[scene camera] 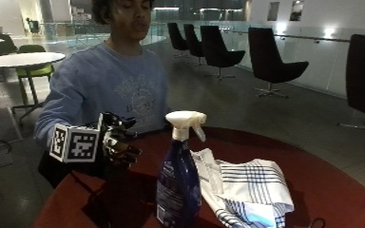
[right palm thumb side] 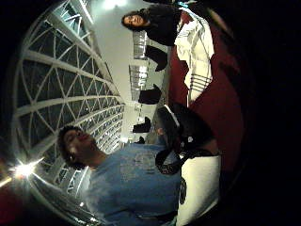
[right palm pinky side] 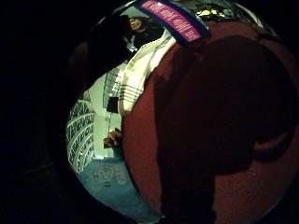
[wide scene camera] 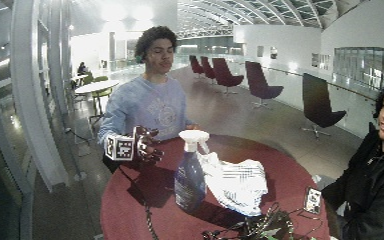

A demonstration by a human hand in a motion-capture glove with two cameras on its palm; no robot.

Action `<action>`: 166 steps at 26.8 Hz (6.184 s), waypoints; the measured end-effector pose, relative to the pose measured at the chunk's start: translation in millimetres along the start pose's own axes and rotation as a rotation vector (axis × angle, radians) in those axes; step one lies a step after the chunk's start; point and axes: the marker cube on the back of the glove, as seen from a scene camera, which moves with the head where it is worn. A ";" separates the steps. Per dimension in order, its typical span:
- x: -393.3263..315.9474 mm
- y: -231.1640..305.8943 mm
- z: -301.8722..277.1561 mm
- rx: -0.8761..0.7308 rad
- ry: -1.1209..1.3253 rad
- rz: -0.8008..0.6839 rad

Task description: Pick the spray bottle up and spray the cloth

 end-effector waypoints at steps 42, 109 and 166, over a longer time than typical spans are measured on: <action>36.9 -189.0 1.2 0.534 0.177 -0.007; -30.6 -153.6 -15.5 -0.303 0.584 0.358; -152.5 -160.0 306.4 -0.117 -0.223 -0.302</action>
